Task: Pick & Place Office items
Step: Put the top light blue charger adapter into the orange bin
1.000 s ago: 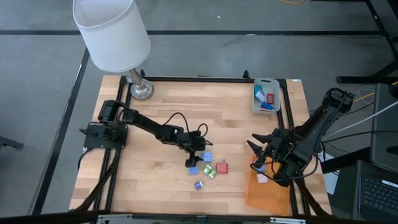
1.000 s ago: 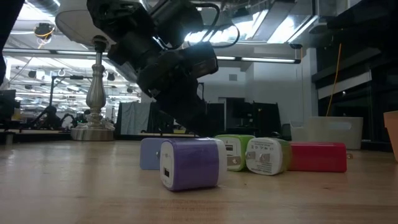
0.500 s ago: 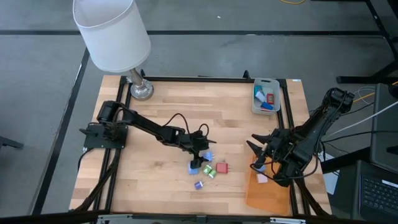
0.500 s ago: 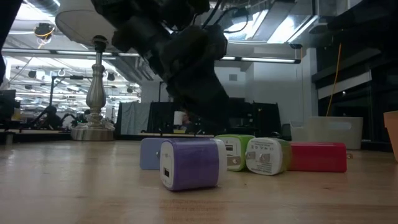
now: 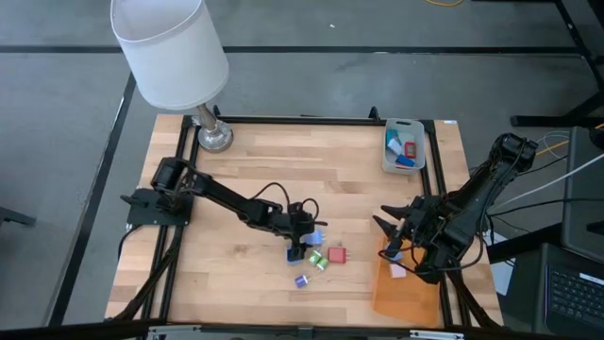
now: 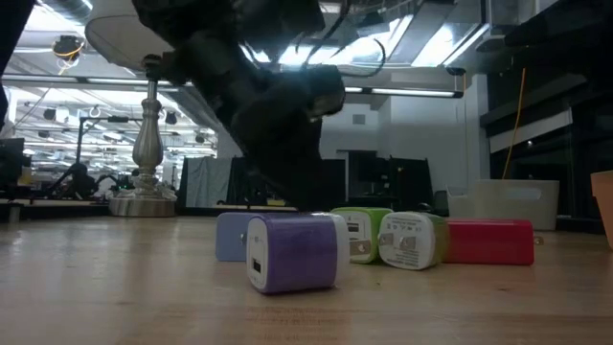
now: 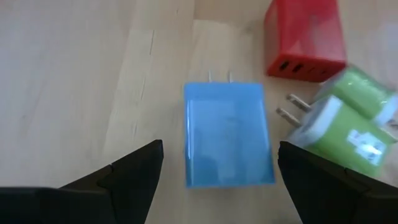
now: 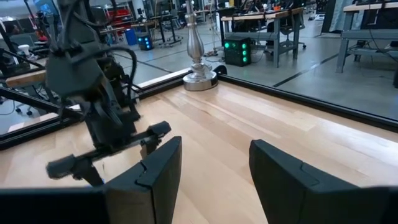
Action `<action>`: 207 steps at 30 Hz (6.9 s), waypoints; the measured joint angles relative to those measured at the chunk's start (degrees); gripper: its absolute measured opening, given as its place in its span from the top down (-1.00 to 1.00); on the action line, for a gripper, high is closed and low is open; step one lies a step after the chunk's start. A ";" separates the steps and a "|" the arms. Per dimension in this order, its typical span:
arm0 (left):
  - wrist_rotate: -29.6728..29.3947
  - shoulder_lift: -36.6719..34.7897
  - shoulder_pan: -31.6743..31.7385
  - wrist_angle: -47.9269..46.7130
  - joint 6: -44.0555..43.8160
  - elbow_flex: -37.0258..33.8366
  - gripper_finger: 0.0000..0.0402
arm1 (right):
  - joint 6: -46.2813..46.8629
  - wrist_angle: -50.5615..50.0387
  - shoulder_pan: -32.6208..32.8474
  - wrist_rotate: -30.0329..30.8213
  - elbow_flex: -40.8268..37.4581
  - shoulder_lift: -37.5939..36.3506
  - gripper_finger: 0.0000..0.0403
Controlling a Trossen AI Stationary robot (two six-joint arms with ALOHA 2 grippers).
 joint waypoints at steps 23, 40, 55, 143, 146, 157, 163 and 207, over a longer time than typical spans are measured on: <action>10.00 0.17 8.41 13.33 12.18 0.00 0.00 | -5.65 1.34 -1.70 2.39 -0.02 0.00 0.07; 64.45 -7.27 23.35 18.25 1.23 -0.02 0.00 | -68.93 39.03 -20.78 -23.84 -0.01 -0.11 0.19; 66.87 -7.29 25.64 22.58 -0.82 -0.02 0.00 | -79.52 50.87 -29.11 -46.93 0.02 1.40 0.19; 69.93 -6.02 25.18 24.20 -1.79 0.02 0.00 | -85.18 49.99 -38.82 -64.36 11.04 16.40 0.30; 69.67 -5.98 25.25 24.26 -1.53 0.02 0.00 | -85.40 49.82 -38.70 -64.10 11.02 16.40 0.30; 66.80 -6.00 29.15 27.25 6.34 0.09 -0.39 | -82.29 40.02 -36.71 -56.34 10.91 11.54 0.35; 65.20 -6.41 32.29 27.66 8.96 0.07 -0.40 | -75.66 29.35 -35.56 -51.29 10.91 7.42 0.41; 64.53 -6.49 39.19 26.33 17.09 0.02 -0.28 | 25.60 -29.36 0.61 -75.05 14.24 2.47 0.37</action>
